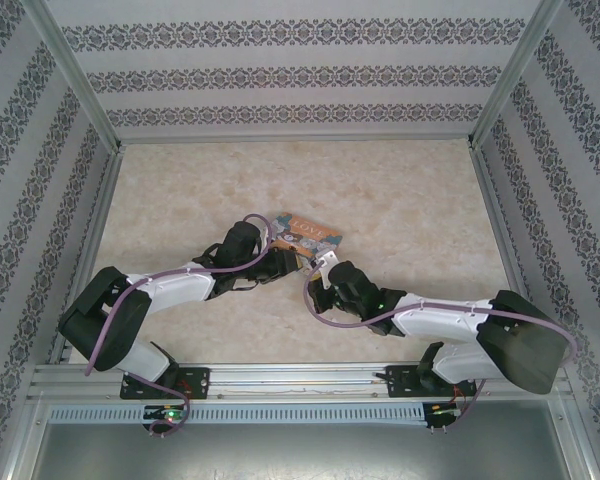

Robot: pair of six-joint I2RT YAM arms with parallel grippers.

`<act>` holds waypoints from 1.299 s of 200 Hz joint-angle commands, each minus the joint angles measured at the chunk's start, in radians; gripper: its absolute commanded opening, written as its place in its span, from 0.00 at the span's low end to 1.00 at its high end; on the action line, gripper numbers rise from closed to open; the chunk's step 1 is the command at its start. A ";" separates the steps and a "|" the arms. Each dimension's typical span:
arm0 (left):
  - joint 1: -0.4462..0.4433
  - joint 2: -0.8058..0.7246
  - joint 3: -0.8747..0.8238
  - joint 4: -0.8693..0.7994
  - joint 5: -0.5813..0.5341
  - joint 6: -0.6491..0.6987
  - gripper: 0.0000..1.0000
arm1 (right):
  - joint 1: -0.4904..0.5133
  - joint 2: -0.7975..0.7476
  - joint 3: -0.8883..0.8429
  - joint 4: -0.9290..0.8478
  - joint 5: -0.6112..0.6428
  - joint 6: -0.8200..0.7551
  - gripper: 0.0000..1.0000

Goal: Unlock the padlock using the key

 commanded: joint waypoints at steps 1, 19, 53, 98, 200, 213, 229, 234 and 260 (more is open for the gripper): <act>-0.011 -0.003 0.032 0.030 0.028 -0.002 0.26 | 0.008 0.014 0.027 0.013 0.036 0.018 0.00; -0.011 -0.001 0.032 0.031 0.028 -0.002 0.26 | 0.008 0.015 0.028 0.017 0.048 0.021 0.00; -0.011 0.002 0.034 0.035 0.031 0.000 0.26 | 0.008 0.017 0.031 0.017 0.060 0.021 0.00; -0.011 0.003 0.034 0.039 0.031 -0.002 0.26 | 0.007 0.034 0.041 0.026 0.063 0.027 0.00; -0.011 0.000 0.024 0.045 0.036 -0.003 0.26 | 0.008 0.050 0.053 0.055 0.081 0.036 0.00; -0.011 -0.002 0.024 0.045 0.036 -0.005 0.26 | 0.008 0.050 0.055 0.058 0.084 0.037 0.00; -0.011 -0.002 0.023 0.045 0.036 -0.005 0.26 | 0.008 0.047 0.055 0.066 0.087 0.035 0.00; -0.011 -0.002 0.023 0.045 0.036 -0.005 0.26 | 0.008 0.046 0.056 0.068 0.088 0.034 0.00; -0.011 -0.002 0.021 0.045 0.036 -0.006 0.26 | 0.008 0.038 0.053 0.077 0.082 0.024 0.00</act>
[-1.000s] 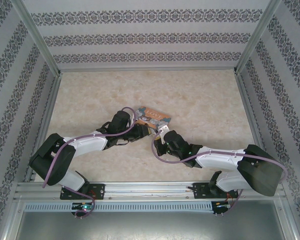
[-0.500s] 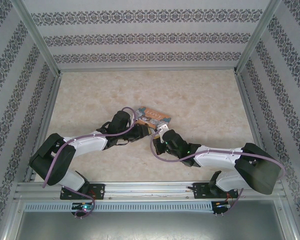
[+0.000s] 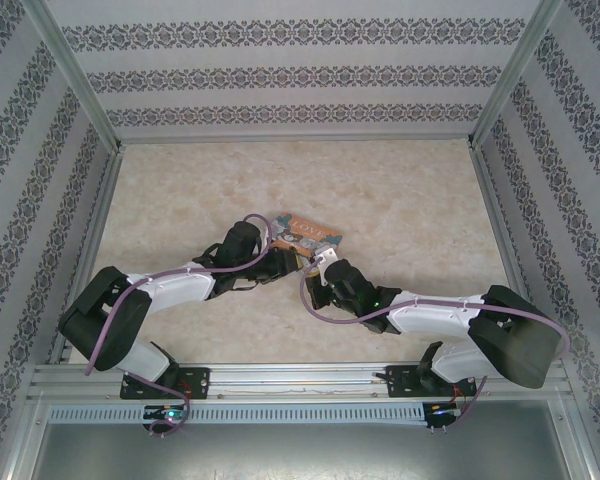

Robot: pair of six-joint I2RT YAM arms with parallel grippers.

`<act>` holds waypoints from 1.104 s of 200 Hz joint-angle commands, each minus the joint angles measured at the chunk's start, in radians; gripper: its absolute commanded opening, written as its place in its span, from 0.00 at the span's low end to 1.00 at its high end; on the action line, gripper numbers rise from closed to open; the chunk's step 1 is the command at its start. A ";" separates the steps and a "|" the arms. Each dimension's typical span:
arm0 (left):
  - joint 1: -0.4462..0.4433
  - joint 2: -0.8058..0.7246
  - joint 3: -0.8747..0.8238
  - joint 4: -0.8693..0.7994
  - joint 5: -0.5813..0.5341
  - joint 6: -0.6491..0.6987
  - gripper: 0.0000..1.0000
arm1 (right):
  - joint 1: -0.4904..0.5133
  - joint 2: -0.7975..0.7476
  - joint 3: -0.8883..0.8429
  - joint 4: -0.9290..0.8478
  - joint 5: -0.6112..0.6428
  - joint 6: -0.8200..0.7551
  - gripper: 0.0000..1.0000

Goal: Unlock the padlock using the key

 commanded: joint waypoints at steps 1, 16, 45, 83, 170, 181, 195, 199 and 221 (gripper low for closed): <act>-0.011 -0.002 0.021 0.045 0.029 -0.006 0.26 | 0.008 -0.004 0.032 0.054 0.029 -0.003 0.00; -0.011 -0.005 0.021 0.045 0.029 -0.006 0.26 | 0.008 -0.009 0.029 0.065 0.022 -0.009 0.00; -0.011 -0.004 0.019 0.042 0.029 -0.007 0.26 | 0.008 -0.016 0.015 0.090 0.015 -0.015 0.00; -0.011 -0.005 0.021 0.043 0.029 -0.007 0.26 | 0.008 -0.029 0.008 0.094 0.006 -0.034 0.00; -0.011 -0.006 0.021 0.043 0.026 -0.014 0.26 | 0.008 -0.030 0.003 0.109 -0.009 -0.068 0.00; -0.011 -0.008 0.022 0.043 0.027 -0.015 0.26 | 0.008 -0.028 0.003 0.110 -0.003 -0.071 0.00; -0.011 -0.010 0.021 0.041 0.028 -0.015 0.26 | 0.008 -0.022 0.005 0.112 0.005 -0.076 0.00; -0.011 -0.009 0.022 0.040 0.028 -0.015 0.26 | 0.008 -0.020 0.008 0.112 0.008 -0.078 0.00; -0.011 -0.006 0.026 0.037 0.030 -0.016 0.26 | 0.008 -0.004 0.023 0.109 0.020 -0.095 0.00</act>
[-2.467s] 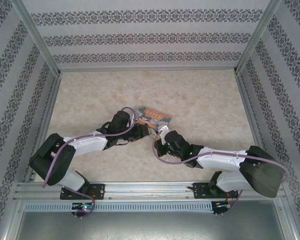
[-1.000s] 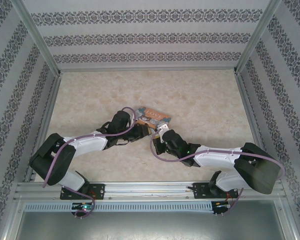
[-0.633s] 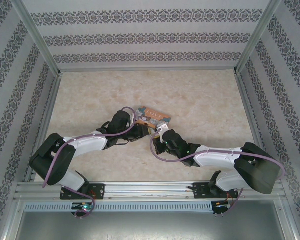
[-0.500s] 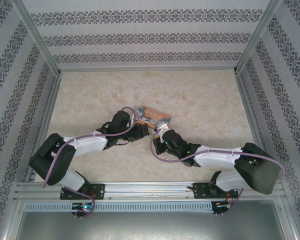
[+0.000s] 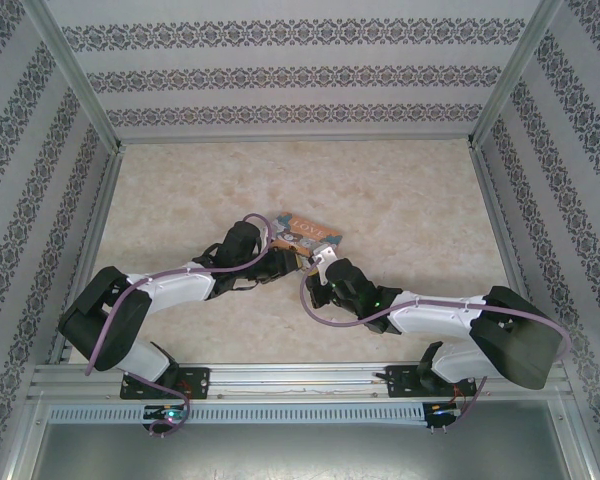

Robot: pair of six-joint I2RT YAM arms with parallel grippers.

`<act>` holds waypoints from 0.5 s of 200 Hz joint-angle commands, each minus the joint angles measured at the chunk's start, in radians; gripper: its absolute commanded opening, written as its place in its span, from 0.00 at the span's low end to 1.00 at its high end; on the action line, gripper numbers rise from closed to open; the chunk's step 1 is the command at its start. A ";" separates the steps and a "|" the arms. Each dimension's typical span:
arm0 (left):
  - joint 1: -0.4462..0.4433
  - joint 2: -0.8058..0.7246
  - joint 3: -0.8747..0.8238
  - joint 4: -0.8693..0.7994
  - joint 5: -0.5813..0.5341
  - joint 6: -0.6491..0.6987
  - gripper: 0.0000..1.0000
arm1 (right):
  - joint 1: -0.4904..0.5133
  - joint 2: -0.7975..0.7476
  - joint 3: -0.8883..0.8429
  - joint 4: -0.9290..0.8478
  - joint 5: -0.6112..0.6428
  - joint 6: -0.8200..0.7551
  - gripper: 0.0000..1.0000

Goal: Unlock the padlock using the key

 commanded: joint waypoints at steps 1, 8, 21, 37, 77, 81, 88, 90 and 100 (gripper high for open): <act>-0.011 -0.006 0.026 0.035 0.037 -0.008 0.26 | 0.008 0.005 0.024 0.080 0.021 -0.035 0.00; -0.011 -0.006 0.025 0.035 0.037 -0.010 0.26 | 0.008 0.010 0.029 0.078 0.026 -0.040 0.00; -0.011 -0.005 0.027 0.033 0.039 -0.010 0.26 | 0.008 0.017 0.034 0.083 0.032 -0.043 0.00; -0.011 -0.006 0.029 0.032 0.039 -0.010 0.26 | 0.008 0.025 0.037 0.097 0.027 -0.048 0.00; -0.011 -0.005 0.033 0.024 0.041 -0.010 0.26 | 0.008 0.039 0.031 0.154 0.020 -0.065 0.00; -0.011 -0.005 0.033 0.024 0.042 -0.010 0.26 | 0.008 0.040 0.029 0.165 0.020 -0.067 0.00; -0.011 -0.005 0.033 0.023 0.042 -0.011 0.26 | 0.008 0.040 0.024 0.182 0.017 -0.073 0.00; -0.011 -0.005 0.033 0.023 0.042 -0.011 0.26 | 0.007 0.041 0.024 0.185 0.016 -0.075 0.00; -0.011 -0.005 0.033 0.023 0.042 -0.011 0.26 | 0.008 0.045 0.026 0.199 0.008 -0.086 0.00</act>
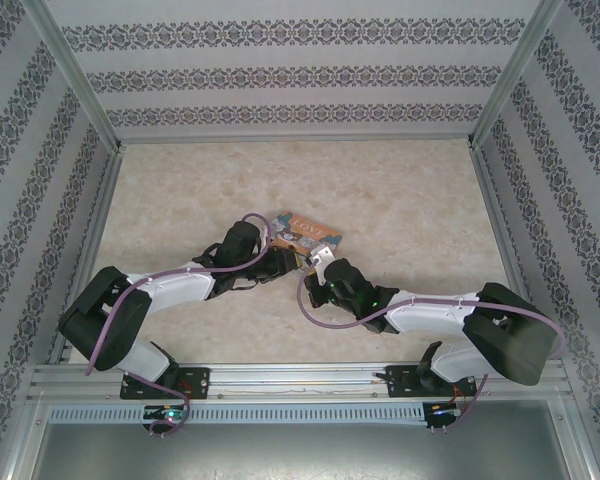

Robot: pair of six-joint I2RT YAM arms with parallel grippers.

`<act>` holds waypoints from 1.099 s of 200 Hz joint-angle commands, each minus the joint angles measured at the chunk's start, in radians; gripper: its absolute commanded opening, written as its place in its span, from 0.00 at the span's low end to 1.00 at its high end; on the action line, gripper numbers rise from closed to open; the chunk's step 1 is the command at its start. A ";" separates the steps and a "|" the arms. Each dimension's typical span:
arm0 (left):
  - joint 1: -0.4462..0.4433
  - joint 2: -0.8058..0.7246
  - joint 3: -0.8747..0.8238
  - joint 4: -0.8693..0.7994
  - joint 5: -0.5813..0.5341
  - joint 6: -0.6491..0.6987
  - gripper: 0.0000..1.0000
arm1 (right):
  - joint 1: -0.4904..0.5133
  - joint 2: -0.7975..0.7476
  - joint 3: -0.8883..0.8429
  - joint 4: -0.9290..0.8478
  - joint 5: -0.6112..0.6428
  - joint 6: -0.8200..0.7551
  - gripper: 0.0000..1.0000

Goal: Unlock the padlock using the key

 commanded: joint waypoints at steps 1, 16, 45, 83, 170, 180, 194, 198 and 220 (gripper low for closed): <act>-0.012 -0.005 0.032 0.024 0.056 -0.011 0.26 | 0.008 0.009 0.025 0.150 -0.001 -0.038 0.00; -0.012 -0.005 0.034 0.024 0.058 -0.012 0.26 | 0.008 0.019 0.031 0.161 -0.015 -0.050 0.00; -0.012 -0.002 0.033 0.028 0.066 -0.013 0.26 | 0.007 0.040 0.042 0.192 -0.021 -0.069 0.00; -0.012 -0.003 0.029 0.031 0.071 -0.016 0.26 | 0.000 0.055 0.073 0.213 -0.028 -0.099 0.00; -0.012 -0.005 0.031 0.022 0.084 -0.013 0.26 | -0.087 0.077 0.105 0.318 -0.189 -0.044 0.00; -0.012 -0.002 0.033 0.022 0.088 -0.012 0.26 | -0.095 0.085 0.108 0.322 -0.205 -0.037 0.00; -0.012 0.000 0.034 0.020 0.091 -0.012 0.26 | -0.104 0.093 0.114 0.354 -0.225 -0.029 0.00; -0.012 0.000 0.034 0.020 0.091 -0.012 0.26 | -0.107 0.097 0.116 0.359 -0.231 -0.028 0.00; -0.012 0.001 0.034 0.020 0.093 -0.012 0.26 | -0.115 0.107 0.137 0.367 -0.253 -0.029 0.00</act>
